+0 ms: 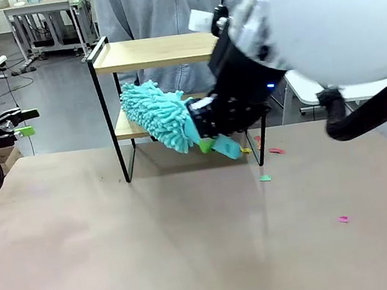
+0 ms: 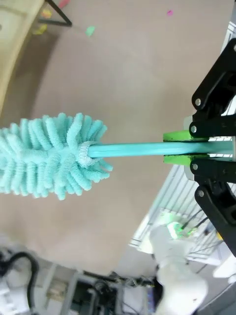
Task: Clean the shelf.
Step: Clean the specific section of the Shelf indicated by the human with the Duster.
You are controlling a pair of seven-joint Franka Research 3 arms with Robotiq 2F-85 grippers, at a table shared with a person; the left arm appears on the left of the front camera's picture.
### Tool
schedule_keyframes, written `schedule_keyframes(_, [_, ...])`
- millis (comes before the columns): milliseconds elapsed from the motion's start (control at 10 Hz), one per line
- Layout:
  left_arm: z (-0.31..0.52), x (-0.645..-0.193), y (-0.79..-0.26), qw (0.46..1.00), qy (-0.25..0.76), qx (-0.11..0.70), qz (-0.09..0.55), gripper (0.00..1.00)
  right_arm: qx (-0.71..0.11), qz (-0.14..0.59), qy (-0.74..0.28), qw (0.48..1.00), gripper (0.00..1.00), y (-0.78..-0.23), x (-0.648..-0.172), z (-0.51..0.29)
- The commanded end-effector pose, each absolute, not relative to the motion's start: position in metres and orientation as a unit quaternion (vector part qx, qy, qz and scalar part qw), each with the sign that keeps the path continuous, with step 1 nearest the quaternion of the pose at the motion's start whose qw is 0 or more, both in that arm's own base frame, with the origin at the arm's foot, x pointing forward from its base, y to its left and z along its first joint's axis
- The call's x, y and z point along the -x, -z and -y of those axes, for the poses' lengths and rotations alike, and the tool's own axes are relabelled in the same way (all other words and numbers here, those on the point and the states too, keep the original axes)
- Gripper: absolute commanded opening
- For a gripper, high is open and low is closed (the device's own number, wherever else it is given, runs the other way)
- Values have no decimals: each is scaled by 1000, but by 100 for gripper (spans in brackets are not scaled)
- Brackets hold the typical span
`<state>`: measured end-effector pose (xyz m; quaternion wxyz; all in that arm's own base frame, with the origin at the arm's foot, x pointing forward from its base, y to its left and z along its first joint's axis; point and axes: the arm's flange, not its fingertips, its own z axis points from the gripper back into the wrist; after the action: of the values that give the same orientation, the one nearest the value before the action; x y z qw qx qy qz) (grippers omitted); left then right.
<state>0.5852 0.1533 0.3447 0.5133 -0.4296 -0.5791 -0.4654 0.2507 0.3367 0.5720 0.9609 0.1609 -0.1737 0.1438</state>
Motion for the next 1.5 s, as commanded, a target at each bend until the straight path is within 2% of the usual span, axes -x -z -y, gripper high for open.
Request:
schedule_keyframes(0, [-152,-584,-348,512,468,425,582,100,-134,193,-78,969,13,-576,-267,-368])
schedule_keyframes(800, [-152,-584,-348,512,468,425,582,100,-117,231,28,966,13,-557,-349,-484])
schedule_keyframes(1400, [-152,-584,-348,512,468,425,582,100,-116,254,49,959,13,-540,-388,-538])
